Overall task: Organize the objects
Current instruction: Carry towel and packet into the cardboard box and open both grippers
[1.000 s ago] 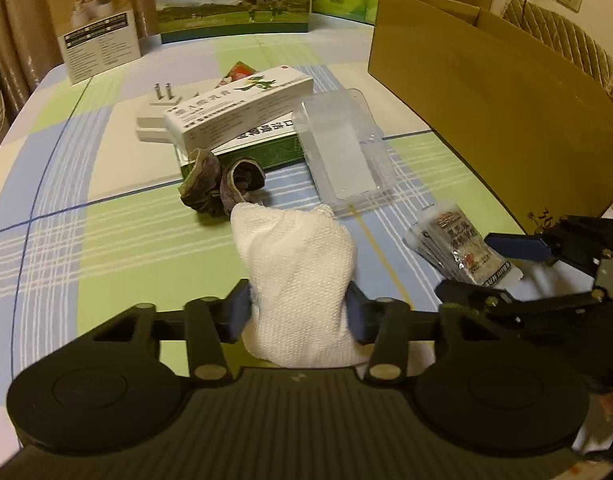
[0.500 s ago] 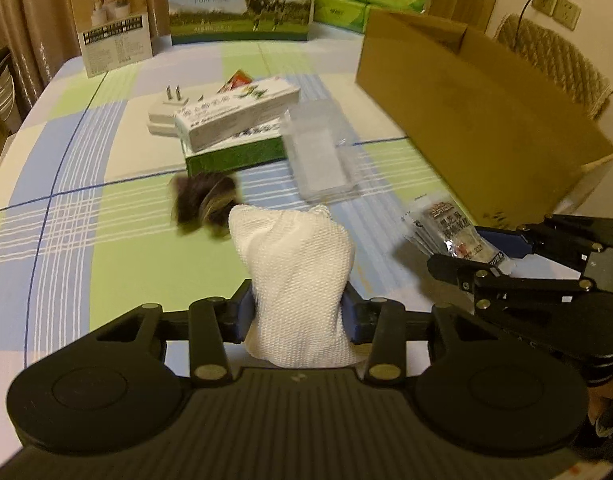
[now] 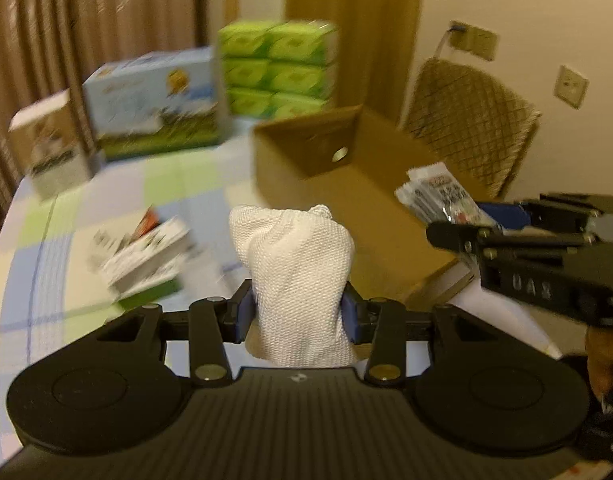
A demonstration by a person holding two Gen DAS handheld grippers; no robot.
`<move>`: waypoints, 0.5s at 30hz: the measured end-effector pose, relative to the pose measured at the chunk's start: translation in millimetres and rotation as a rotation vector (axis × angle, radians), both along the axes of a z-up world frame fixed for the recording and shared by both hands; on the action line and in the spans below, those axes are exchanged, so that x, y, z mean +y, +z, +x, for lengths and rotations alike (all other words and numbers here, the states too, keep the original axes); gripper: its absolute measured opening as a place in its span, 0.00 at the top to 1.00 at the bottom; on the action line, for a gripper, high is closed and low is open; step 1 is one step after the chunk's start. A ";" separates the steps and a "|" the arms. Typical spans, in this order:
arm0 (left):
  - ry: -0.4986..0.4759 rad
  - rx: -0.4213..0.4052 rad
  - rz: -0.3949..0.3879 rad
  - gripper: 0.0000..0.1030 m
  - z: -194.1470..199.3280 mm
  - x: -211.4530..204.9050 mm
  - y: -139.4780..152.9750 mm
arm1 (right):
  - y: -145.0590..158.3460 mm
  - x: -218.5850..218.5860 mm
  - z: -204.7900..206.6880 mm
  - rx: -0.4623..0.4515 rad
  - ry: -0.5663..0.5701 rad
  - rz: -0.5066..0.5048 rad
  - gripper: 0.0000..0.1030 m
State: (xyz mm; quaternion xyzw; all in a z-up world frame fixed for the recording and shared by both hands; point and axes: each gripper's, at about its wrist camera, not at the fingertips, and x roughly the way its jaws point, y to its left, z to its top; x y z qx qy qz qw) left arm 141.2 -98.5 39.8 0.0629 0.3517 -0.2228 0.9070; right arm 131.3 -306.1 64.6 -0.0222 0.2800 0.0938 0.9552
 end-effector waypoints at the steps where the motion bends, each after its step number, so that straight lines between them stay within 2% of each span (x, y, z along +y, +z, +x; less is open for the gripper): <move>1: -0.016 -0.003 -0.001 0.63 3.2 -11.5 3.5 | -0.3 -10.5 5.3 0.006 -0.013 0.005 0.67; 8: -0.092 0.005 0.010 0.63 32.4 -78.5 4.2 | -17.1 -60.9 30.5 0.064 -0.076 0.047 0.67; 13: -0.129 0.012 0.026 0.62 49.3 -109.8 -3.6 | -28.2 -80.2 34.5 0.079 -0.103 0.071 0.67; 15: -0.132 0.005 0.027 0.59 55.1 -116.5 -7.9 | -30.9 -83.4 37.4 0.084 -0.107 0.081 0.67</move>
